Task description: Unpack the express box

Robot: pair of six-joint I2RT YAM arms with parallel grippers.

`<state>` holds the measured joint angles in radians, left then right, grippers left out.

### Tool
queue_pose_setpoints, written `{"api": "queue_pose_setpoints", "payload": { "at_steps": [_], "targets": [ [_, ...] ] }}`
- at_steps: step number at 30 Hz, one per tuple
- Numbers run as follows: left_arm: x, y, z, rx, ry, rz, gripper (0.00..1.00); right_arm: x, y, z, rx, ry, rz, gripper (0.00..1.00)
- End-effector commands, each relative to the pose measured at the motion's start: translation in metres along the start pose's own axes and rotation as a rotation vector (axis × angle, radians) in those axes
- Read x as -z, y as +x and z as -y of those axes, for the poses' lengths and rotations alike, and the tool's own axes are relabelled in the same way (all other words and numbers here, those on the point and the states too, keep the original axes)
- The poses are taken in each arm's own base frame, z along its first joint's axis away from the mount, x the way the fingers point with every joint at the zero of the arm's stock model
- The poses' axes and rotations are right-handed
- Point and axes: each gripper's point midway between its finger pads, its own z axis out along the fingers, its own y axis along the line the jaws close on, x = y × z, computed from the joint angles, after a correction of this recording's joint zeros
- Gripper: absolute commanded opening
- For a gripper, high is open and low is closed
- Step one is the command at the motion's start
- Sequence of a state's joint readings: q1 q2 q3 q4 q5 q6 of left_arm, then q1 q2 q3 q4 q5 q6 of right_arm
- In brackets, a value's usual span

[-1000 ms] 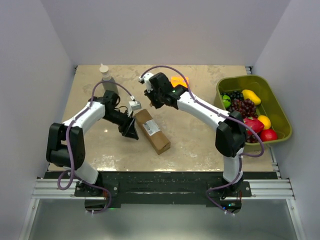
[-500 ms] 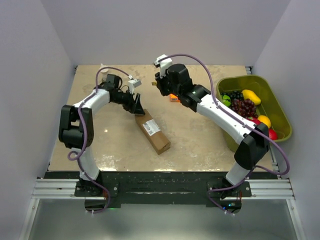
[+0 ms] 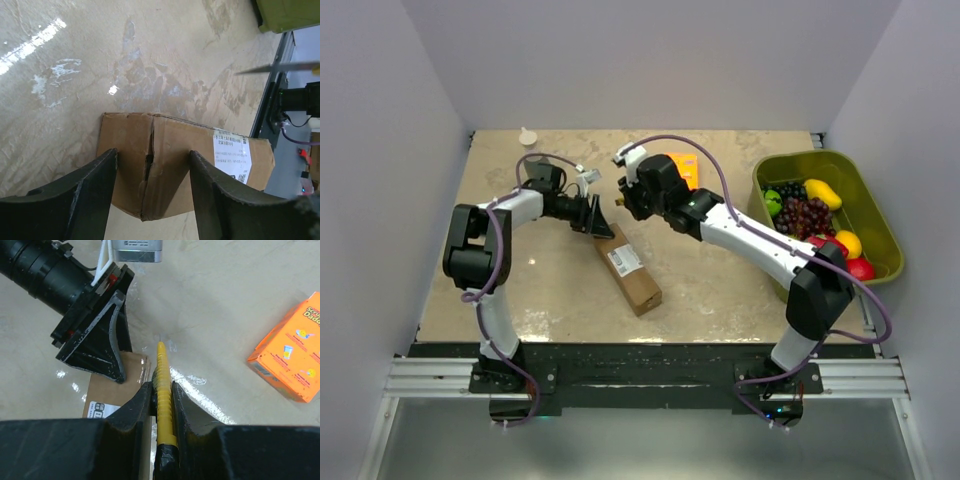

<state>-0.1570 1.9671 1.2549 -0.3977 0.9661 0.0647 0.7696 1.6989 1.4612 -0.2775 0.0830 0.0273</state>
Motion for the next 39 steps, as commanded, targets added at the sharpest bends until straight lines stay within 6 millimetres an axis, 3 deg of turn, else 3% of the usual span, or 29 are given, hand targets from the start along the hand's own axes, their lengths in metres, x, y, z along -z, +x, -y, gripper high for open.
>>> {"api": "queue_pose_setpoints", "payload": {
  "at_steps": [1, 2, 11, 17, 22, 24, 39],
  "targets": [
    [-0.016, 0.062, -0.029, 0.195, -0.09, -0.128, 0.54, 0.001, -0.012, -0.019, 0.017, 0.0, 0.041, 0.0],
    [-0.016, 0.064, -0.029, 0.217, -0.098, -0.129, 0.52, 0.001, -0.01, -0.024, 0.024, -0.003, 0.026, 0.0],
    [-0.01, 0.072, -0.031, 0.27, -0.166, -0.122, 0.41, 0.004, -0.001, -0.014, 0.044, 0.067, -0.046, 0.0],
    [-0.007, 0.073, -0.033, 0.286, -0.185, -0.117, 0.17, 0.017, -0.001, -0.009, 0.001, 0.102, -0.09, 0.0],
    [-0.01, 0.074, -0.03, 0.284, -0.17, -0.111, 0.1, 0.015, 0.003, -0.02, 0.033, 0.053, -0.092, 0.0],
    [-0.011, 0.073, -0.029, 0.283, -0.167, -0.111, 0.0, 0.017, 0.005, -0.02, 0.037, 0.061, -0.084, 0.0],
    [-0.019, 0.081, -0.02, 0.296, -0.18, -0.141, 0.0, 0.009, 0.02, -0.033, 0.028, 0.083, -0.082, 0.0]
  ]
}}
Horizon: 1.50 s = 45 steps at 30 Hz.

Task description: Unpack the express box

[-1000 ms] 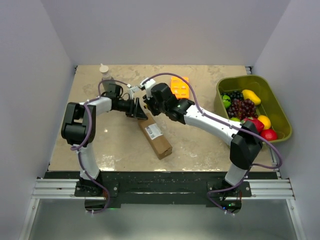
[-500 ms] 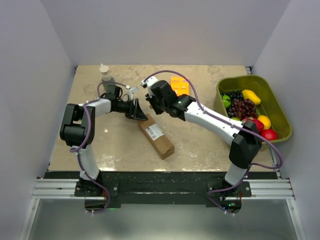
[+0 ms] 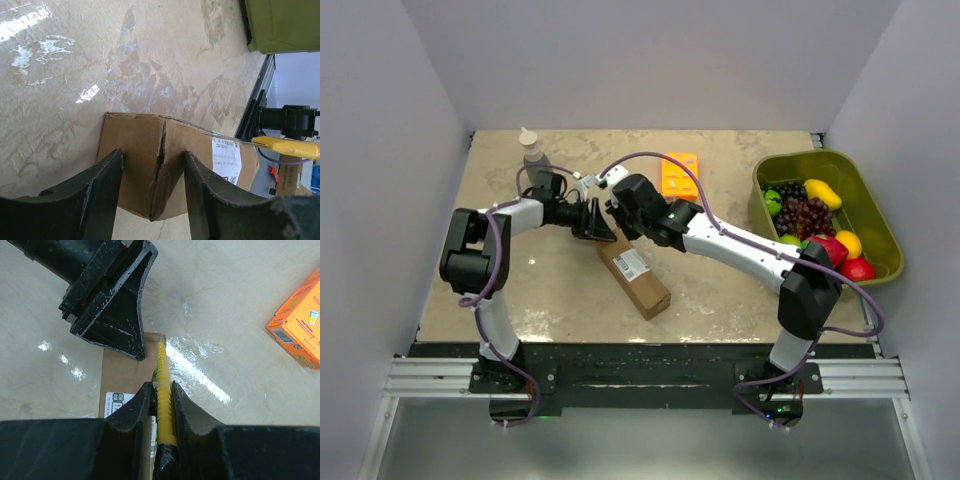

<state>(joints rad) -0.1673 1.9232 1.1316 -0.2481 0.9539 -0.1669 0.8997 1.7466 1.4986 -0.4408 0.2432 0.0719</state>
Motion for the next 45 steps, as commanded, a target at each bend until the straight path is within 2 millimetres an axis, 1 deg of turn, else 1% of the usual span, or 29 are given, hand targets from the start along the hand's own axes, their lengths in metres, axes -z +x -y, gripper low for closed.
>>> {"api": "queue_pose_setpoints", "payload": {
  "at_steps": [1, 2, 7, 13, 16, 21, 24, 30, 38, 41, 45],
  "targets": [
    [-0.011, 0.063, -0.04, 0.128, -0.195, -0.159, 0.0, 0.007, -0.019, 0.004, -0.035, 0.025, 0.074, 0.0],
    [-0.011, 0.064, -0.04, 0.13, -0.197, -0.161, 0.0, 0.004, -0.015, 0.004, -0.033, 0.032, 0.066, 0.0],
    [-0.011, 0.066, -0.044, 0.138, -0.215, -0.165, 0.0, 0.001, -0.015, 0.006, -0.037, 0.045, 0.064, 0.0],
    [-0.009, 0.065, -0.047, 0.142, -0.227, -0.161, 0.0, -0.002, -0.008, 0.001, -0.041, 0.026, 0.033, 0.0],
    [-0.009, 0.065, -0.048, 0.142, -0.232, -0.16, 0.0, -0.003, -0.008, 0.001, -0.042, 0.024, 0.031, 0.0],
    [-0.009, 0.066, -0.048, 0.142, -0.234, -0.161, 0.0, -0.006, -0.001, -0.001, -0.058, 0.023, 0.01, 0.0],
    [-0.009, 0.065, -0.048, 0.138, -0.235, -0.157, 0.0, -0.008, -0.002, 0.0, -0.066, 0.033, 0.013, 0.0],
    [-0.007, 0.065, -0.048, 0.134, -0.245, -0.153, 0.0, -0.012, 0.003, 0.004, -0.075, 0.061, 0.0, 0.0],
    [-0.007, 0.066, -0.049, 0.135, -0.247, -0.154, 0.0, -0.013, 0.001, 0.006, -0.072, 0.072, 0.005, 0.0],
    [-0.008, 0.067, -0.05, 0.14, -0.247, -0.159, 0.0, -0.011, -0.004, 0.006, -0.077, 0.073, 0.019, 0.0],
    [-0.008, 0.067, -0.05, 0.142, -0.247, -0.16, 0.0, -0.01, -0.004, 0.008, -0.075, 0.08, 0.02, 0.0]
  ]
}}
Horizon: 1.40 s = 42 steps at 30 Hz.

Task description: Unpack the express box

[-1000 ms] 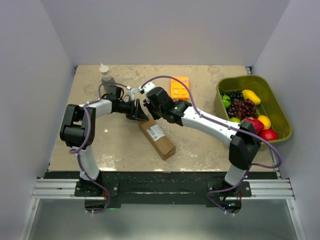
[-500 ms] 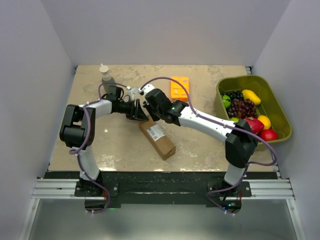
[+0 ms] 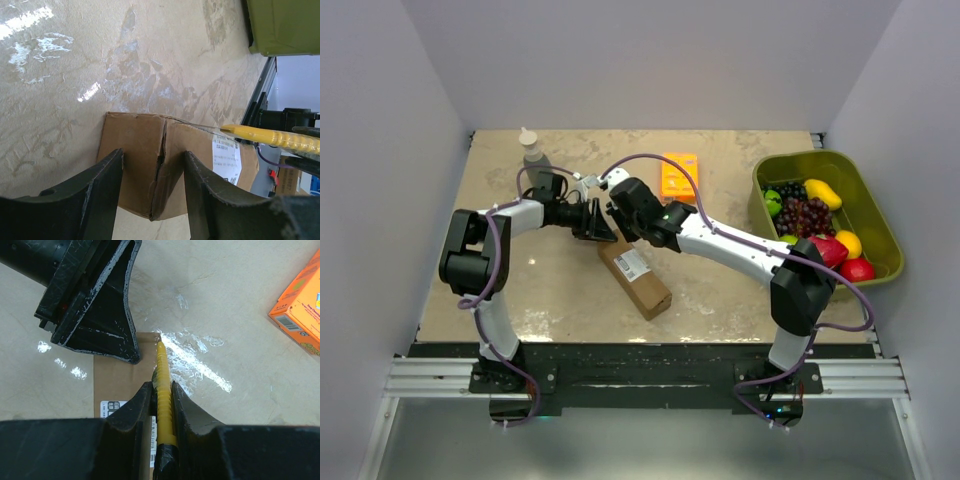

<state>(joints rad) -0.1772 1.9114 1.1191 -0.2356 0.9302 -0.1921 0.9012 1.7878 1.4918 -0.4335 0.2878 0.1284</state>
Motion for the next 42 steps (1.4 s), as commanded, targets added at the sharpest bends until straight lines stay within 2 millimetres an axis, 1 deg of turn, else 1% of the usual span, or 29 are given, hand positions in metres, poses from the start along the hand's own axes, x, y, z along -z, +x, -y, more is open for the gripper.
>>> {"api": "queue_pose_setpoints", "payload": {
  "at_steps": [1, 3, 6, 11, 16, 20, 26, 29, 32, 37, 42],
  "targets": [
    [-0.008, 0.066, -0.053, 0.133, -0.229, -0.163, 0.0, 0.007, -0.021, 0.005, -0.035, 0.028, 0.065, 0.0],
    [-0.007, 0.066, -0.053, 0.132, -0.231, -0.163, 0.0, 0.007, -0.024, 0.007, -0.031, 0.037, 0.072, 0.0],
    [-0.008, 0.066, -0.053, 0.134, -0.229, -0.164, 0.0, 0.006, -0.02, 0.007, -0.026, 0.036, 0.063, 0.0],
    [-0.007, 0.066, -0.053, 0.132, -0.232, -0.164, 0.0, 0.008, -0.022, 0.006, -0.025, 0.033, 0.069, 0.0],
    [-0.007, 0.067, -0.054, 0.13, -0.234, -0.165, 0.0, 0.006, -0.019, 0.003, -0.023, 0.016, 0.056, 0.0],
    [-0.007, 0.067, -0.054, 0.131, -0.235, -0.163, 0.0, 0.013, -0.031, 0.003, -0.041, 0.011, 0.091, 0.0],
    [-0.008, 0.068, -0.055, 0.136, -0.233, -0.17, 0.0, 0.013, -0.029, 0.002, -0.038, 0.005, 0.086, 0.0],
    [-0.009, 0.068, -0.056, 0.137, -0.233, -0.171, 0.0, 0.016, -0.035, 0.003, -0.043, 0.009, 0.103, 0.0],
    [-0.008, 0.068, -0.056, 0.137, -0.233, -0.169, 0.0, 0.017, -0.034, 0.003, -0.04, 0.009, 0.1, 0.0],
    [-0.009, 0.069, -0.057, 0.138, -0.235, -0.171, 0.0, 0.021, -0.04, 0.004, -0.045, 0.007, 0.112, 0.0],
    [-0.009, 0.07, -0.058, 0.141, -0.234, -0.174, 0.0, 0.022, -0.036, 0.004, -0.041, 0.007, 0.1, 0.0]
  ]
}}
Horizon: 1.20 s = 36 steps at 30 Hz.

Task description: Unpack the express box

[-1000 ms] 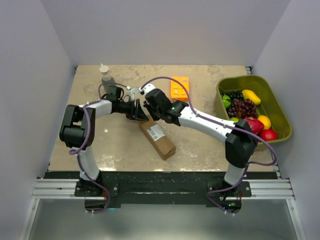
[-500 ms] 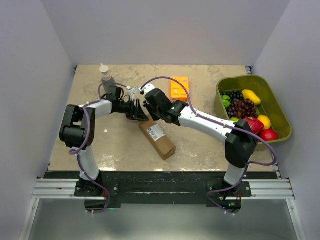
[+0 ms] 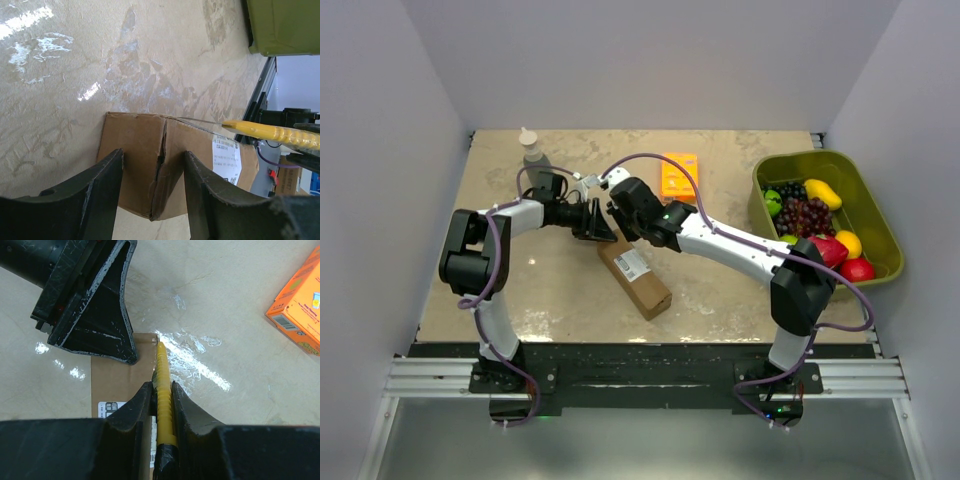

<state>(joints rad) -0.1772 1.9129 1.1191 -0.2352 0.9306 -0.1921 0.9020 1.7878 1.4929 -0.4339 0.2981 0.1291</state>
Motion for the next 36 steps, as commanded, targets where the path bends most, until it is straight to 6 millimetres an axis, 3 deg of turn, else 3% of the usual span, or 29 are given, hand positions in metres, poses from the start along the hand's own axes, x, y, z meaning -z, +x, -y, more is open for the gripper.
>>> {"api": "queue_pose_setpoints", "payload": {
  "at_steps": [1, 4, 20, 28, 36],
  "targets": [
    [-0.009, 0.069, -0.057, 0.139, -0.234, -0.172, 0.0, 0.022, -0.036, 0.002, -0.041, -0.009, 0.097, 0.0],
    [-0.009, 0.069, -0.057, 0.139, -0.236, -0.172, 0.0, 0.025, -0.041, 0.001, -0.041, -0.016, 0.108, 0.0],
    [-0.009, 0.07, -0.059, 0.141, -0.239, -0.174, 0.0, 0.015, -0.022, -0.007, -0.021, -0.048, 0.049, 0.0],
    [-0.01, 0.071, -0.06, 0.145, -0.238, -0.18, 0.0, 0.036, -0.051, 0.006, -0.031, -0.002, 0.148, 0.0],
    [-0.01, 0.071, -0.06, 0.142, -0.239, -0.179, 0.0, 0.027, -0.04, -0.001, -0.019, -0.027, 0.114, 0.0]
  ]
}}
